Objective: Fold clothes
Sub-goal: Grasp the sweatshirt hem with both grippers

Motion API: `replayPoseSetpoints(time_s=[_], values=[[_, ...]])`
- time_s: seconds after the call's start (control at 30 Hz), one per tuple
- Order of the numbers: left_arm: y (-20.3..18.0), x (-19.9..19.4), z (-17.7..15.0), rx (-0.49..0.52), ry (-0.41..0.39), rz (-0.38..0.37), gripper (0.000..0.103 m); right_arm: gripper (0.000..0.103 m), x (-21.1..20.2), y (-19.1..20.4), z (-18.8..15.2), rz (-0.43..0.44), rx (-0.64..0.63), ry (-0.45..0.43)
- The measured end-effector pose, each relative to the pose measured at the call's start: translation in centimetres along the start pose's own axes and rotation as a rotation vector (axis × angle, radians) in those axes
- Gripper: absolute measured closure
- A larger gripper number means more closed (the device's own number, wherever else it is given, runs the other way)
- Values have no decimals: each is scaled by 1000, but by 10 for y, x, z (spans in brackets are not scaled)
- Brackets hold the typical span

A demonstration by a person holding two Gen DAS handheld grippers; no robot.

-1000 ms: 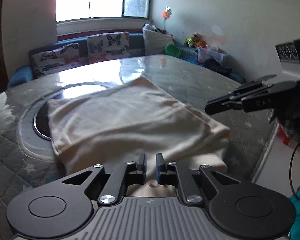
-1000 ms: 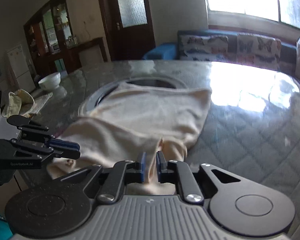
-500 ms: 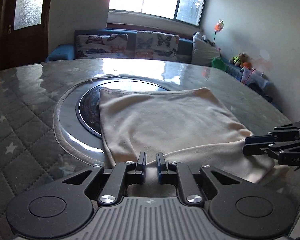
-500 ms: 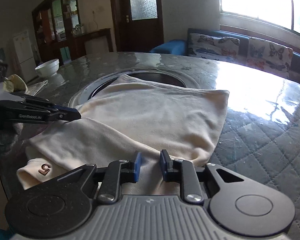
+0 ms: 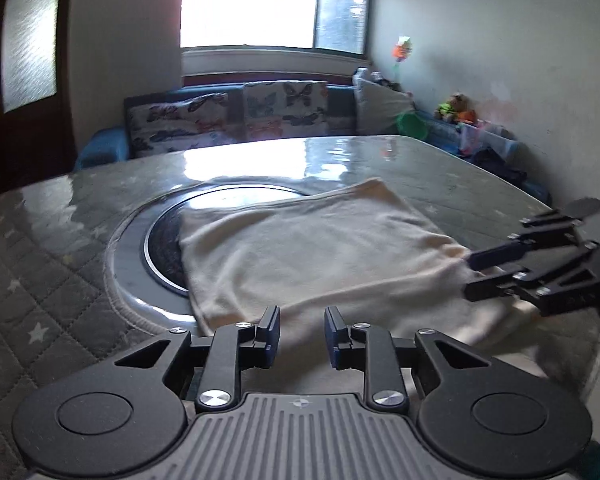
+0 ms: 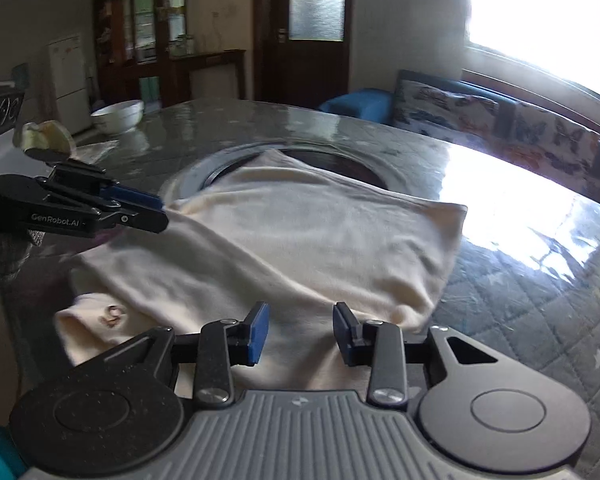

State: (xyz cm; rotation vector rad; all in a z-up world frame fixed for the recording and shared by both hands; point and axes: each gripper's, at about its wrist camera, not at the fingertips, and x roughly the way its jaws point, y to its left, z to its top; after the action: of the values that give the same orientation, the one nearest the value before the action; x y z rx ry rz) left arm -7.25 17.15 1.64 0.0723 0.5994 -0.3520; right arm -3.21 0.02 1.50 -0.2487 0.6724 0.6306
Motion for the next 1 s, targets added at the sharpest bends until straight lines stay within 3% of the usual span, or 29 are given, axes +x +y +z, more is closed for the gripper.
replayPoseSetpoints(time_s=[0.13,0.37,0.47,0.73,0.83,0.9,1.0], values=[[-19,-20,-13,108,32,-34,76,67,3,11,-7,37,-53,35],[-33,-52,-40,306,69,-30,74,64,-17,12,-6,61,-67,37],[-39,-52,-48,369,67,-20,61,60,-25,13,-8,60,-83,42],[-63,-37,-61,501,23,-42,60,52,-47,18,-15,43,-156,68],[-67,-33,-64,524,5,-48,66,49,-54,21,-19,41,-196,78],[-67,-31,-62,507,1,-54,80,46,-57,24,-22,47,-225,84],[-62,-30,-54,456,-15,-55,91,44,-61,32,-27,57,-282,83]])
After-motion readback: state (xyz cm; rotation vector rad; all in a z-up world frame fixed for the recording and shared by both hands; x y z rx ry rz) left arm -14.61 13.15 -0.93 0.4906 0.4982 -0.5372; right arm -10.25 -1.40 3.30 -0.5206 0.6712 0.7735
